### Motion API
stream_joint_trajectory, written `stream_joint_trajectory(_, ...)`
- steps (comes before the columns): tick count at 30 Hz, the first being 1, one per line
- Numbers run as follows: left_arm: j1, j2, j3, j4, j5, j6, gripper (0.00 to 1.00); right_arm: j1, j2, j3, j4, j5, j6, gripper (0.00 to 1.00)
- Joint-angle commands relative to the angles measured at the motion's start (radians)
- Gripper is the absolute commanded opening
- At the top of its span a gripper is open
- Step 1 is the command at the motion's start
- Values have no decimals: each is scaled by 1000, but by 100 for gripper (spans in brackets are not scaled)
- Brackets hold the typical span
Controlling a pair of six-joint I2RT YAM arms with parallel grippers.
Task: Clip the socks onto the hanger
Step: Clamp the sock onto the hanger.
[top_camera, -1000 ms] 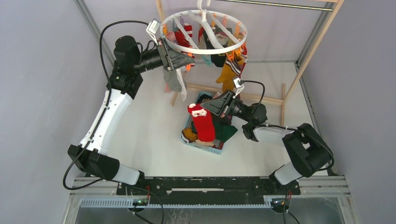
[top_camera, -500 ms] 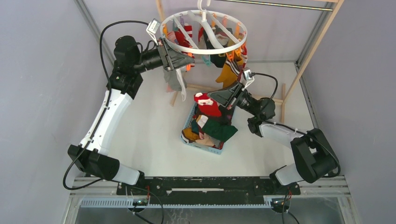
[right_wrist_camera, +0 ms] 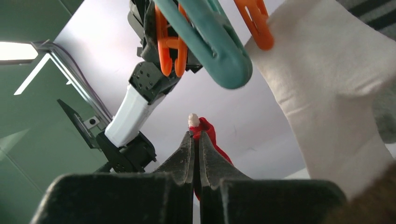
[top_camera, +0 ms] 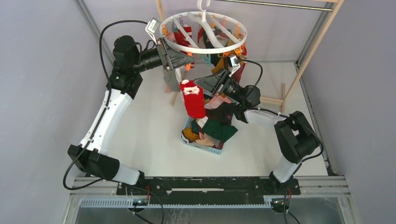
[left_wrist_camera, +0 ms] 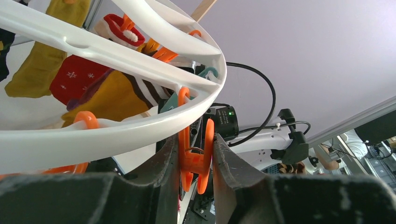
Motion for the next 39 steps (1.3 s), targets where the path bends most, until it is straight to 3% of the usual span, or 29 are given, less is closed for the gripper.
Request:
stream_joint_trajectory(1,3,-39,-21,68,57,-43,0,10,27,88,91,51,62,0)
stream_joint_trajectory(39,3,-39,-47,106,68,-61,0,52,42,186,90,136,78,0)
